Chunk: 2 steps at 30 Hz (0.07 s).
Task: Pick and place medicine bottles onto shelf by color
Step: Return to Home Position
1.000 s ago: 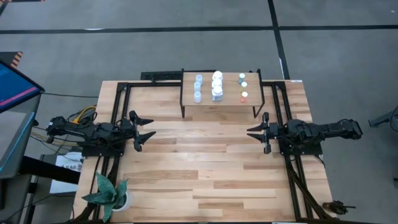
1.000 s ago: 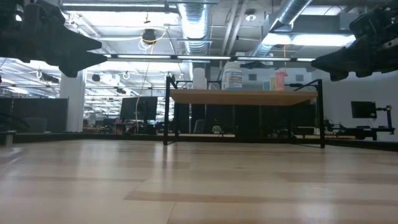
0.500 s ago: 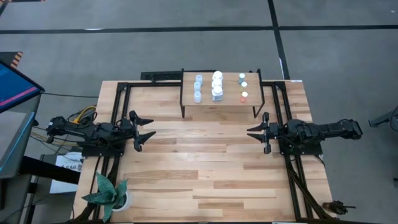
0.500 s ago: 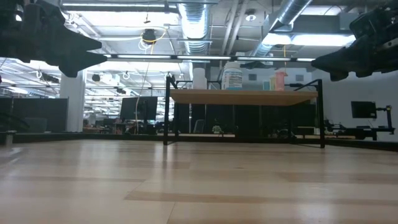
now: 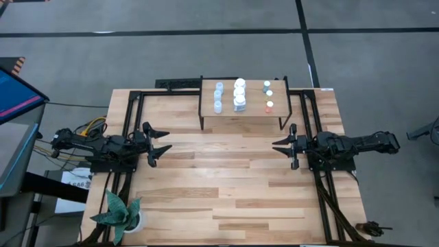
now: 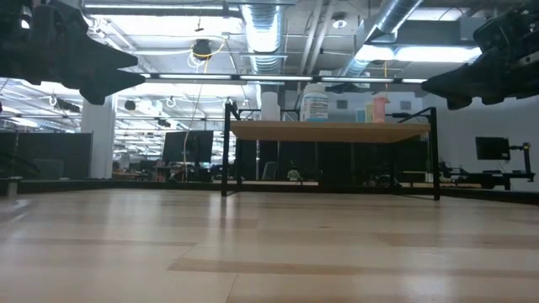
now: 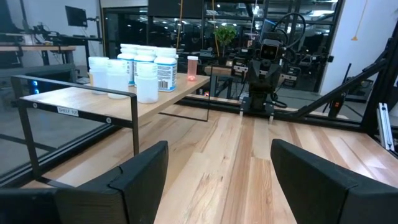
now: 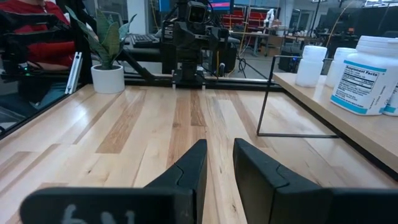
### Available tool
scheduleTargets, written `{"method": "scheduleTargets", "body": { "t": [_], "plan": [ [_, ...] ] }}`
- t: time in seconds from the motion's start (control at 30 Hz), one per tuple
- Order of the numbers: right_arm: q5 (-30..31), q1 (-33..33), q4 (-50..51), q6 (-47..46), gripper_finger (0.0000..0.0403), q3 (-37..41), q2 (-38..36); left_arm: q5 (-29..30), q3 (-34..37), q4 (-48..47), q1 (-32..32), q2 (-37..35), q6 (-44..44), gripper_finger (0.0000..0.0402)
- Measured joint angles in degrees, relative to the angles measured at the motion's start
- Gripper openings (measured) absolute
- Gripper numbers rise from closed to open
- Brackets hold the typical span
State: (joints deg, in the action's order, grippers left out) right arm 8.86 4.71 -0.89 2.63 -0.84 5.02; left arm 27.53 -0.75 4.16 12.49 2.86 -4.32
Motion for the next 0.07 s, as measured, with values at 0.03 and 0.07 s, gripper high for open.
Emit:
{"method": "scheduleTargets", "body": {
  "t": [0.03,0.07],
  "plan": [
    [0.0,0.0,0.0,0.0,0.0101,0.0,0.0,0.0,0.0,0.0,0.0,0.0,0.0,0.0272],
    [0.0,0.0,0.0,0.0,0.0101,0.0,0.0,0.0,0.0,0.0,0.0,0.0,0.0,0.0272]
  ]
}}
